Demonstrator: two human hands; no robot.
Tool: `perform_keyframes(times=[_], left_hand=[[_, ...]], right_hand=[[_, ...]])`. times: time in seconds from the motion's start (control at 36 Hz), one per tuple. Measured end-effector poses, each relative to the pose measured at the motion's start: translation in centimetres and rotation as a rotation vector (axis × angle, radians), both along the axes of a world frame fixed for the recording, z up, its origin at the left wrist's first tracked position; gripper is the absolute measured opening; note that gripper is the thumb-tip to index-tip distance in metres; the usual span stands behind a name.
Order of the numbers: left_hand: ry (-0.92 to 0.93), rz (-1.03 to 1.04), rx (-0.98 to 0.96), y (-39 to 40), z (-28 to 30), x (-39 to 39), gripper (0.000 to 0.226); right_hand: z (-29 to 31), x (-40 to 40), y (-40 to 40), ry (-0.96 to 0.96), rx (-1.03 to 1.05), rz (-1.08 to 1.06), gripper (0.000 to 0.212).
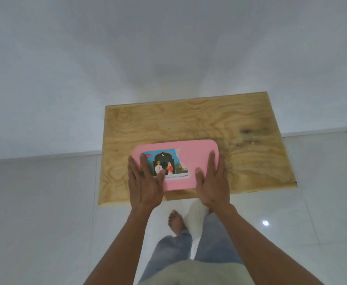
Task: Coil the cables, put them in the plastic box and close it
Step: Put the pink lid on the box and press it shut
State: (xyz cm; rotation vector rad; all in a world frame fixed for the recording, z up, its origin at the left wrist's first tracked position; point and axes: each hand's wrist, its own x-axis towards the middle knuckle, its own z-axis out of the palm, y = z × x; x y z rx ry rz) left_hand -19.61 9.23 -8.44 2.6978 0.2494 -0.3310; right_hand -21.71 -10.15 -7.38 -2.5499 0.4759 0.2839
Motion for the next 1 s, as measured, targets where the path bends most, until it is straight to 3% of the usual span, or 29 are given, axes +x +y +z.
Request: perform_keyframes(times=[0.14,0.28,0.53,0.75,1.0], left_hand=[[-0.084,-0.022,0.136,-0.4,-0.9,-0.3,0.080],[-0.051,-0.014,0.153,-0.7,-0.4,-0.3,0.080],[-0.132,-0.254,0.185,0.7,-1.1,2.2,0.079],[-0.177,-0.236,0.159,0.6,-1.3,2.2,0.080],[-0.150,-0.208,0.115,0.6,-1.0,2.2,0.083]], right_hand=[[-1.3,-0.3,-0.1,-0.119,-0.125,0.028,0.071],[-0.5,-0.1,0.2,-0.059,-0.212,0.013,0.072],[-1.1,3.0,0.3,-0.123,-0.292,0.219,0.070],[-2.2,2.9,0.2,-0.231,-0.367,0.221,0.073],[-2.2,2.9,0.1,-0.223,-0.341,0.207,0.074]])
